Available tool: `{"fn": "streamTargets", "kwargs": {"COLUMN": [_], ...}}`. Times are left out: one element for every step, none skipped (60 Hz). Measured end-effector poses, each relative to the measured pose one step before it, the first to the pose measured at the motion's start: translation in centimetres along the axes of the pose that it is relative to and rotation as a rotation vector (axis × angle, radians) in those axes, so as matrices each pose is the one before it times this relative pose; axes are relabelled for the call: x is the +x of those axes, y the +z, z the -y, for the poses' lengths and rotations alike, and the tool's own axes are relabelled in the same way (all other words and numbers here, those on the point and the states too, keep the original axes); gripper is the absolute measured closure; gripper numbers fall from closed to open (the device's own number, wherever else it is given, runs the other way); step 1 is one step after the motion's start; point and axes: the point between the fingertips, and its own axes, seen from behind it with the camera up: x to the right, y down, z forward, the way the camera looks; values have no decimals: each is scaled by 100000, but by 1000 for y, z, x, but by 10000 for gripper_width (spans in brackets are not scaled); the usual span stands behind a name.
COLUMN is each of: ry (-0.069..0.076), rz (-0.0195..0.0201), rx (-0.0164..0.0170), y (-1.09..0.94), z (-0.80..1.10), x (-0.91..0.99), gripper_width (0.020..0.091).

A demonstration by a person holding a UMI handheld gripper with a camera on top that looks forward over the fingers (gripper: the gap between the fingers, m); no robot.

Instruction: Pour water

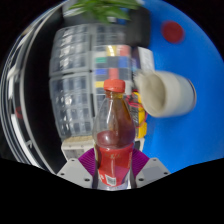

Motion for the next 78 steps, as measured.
{"fn": "streamTargets", "kwargs": {"ry": [-5230, -5692, -6120, -6746, -6254, -6494, -6540, -6559, -6470, -6422, -6315, -6037, -5891, -6156, -5472, -5480, -5234, -5155, -4974, -5009, -4766, -4584, -4261, -3936, -3697, -3230, -2984, -2772, -2330, -1901, -1336, -1104, -1072, -968, -815, -628, -541, -377, -545, -290, -419, -520, -542, -527, -469, -376, -13, -16, 182, 94, 176, 293, 337, 298, 264, 430, 328, 255, 101, 79, 55, 1, -69, 576, 813, 1579, 1135, 279, 108, -245, -822, -694, -316, -185, -53, 78, 194, 21], "rz": [193, 185, -100, 147, -218, -753, 150, -76, -234, -394, -351, -425, -426, 260, -561, -1859, -737, -763, -814, -957, -1034, -1189, -1266, -1446, -1552, -1316, -1138, -982, -950, -1023, -963, -1231, -892, -716, -609, -645, -645, -722, -746, -711, -792, -703, -517, -384, -347, -296, -232, -300, -364, -289, -265, -191, -220, -156, -194, -74, -163, -65, -65, -52, 45, 170, 258, 278, 115, 689, 522, -193, 410, 637, 238, 227, 199, 297, -164, 48, 7, 111], "rx": [155, 493, 856, 2035, 628, -465, 668, 1156, 1338, 1228, 1030, 808, 813, 3069, 894, -1233, 665, 398, 313, 327, 494, 558, 1494, 684, 287, 319, 278, 248, 122, -87, 413, -411, -246, -206, -356, -392, -377, -51, -599, -467, -694, -724, -733, -690, -696, -691, 42, -690, -434, -427, -418, -309, -260, -246, -183, 155, -173, -32, -276, -489, -623, -614, -582, 4801, 1300, -388, 913, 1074, 265, 918, 441, 524, 272, 400, 48, 109, -120, -45], "y": [-138, -175, -193, -308, -68, -495, -189, -211, -220, -202, -169, -171, -151, 420, -64, -577, -117, -86, -74, -47, -53, -31, 106, 57, -101, 37, 32, 48, 44, 66, 168, 102, 127, 151, 148, 166, 167, 150, 212, 368, 223, 194, 200, 205, 200, 183, 202, 183, 232, 156, 129, 148, 123, 137, 155, 133, 149, 196, 127, 96, 97, 94, -99, -10, -40, 98, -98, -146, -147, -137, -128, -79, -63, 90, -53, -26, 10, 27], "z": [227, 315, 511, 467, 524, 561, 666, 819, 921, 922, 888, 827, 856, 640, 724, 988, 668, 555, 565, 494, 470, 410, 56, 357, 285, 126, 36, -5, -124, -139, -422, -268, -331, -369, -372, -416, -451, -580, -508, -620, -536, -557, -543, -533, -549, -541, -585, -535, -603, -449, -414, -427, -425, -417, -448, -526, -414, -394, -424, -463, -501, -524, -498, 777, 13, -274, -4, -5, -137, 72, -50, 44, 21, 52, -16, 34, -7, 3], "x": [-316, -303, -336, -174, -439, -488, -301, -302, -223, -207, -135, -51, 40, 507, 109, -174, 227, 328, 432, 517, 570, 679, 836, 776, 799, 808, 804, 759, 747, 793, 857, 782, 736, 699, 664, 659, 638, 625, 655, 519, 600, 532, 497, 468, 408, 392, 278, 305, 295, 300, 267, 234, 220, 176, 149, 149, 120, 72, 105, 75, 15, -70, -38, 35, -3, -211, -70, 32, -19, -110, -40, -73, -62, -45, 39, -6, -26, 2], "gripper_width": [668, 667, 666, 667, 666, 666, 667, 666, 665, 666, 665, 665, 666, 665, 666, 666, 666, 667, 667, 666, 668, 668, 668, 669, 668, 667, 666, 666, 668, 667, 668, 667, 667, 667, 667, 667, 667, 667, 661, 659, 659, 661, 661, 662, 661, 660, 661, 662, 660, 660, 660, 659, 659, 659, 659, 659, 661, 660, 660, 660, 660, 660, 650, 641, 653, 653, 647, 654, 652, 651, 651, 652, 644, 640, 628, 624, 616, 612]}}
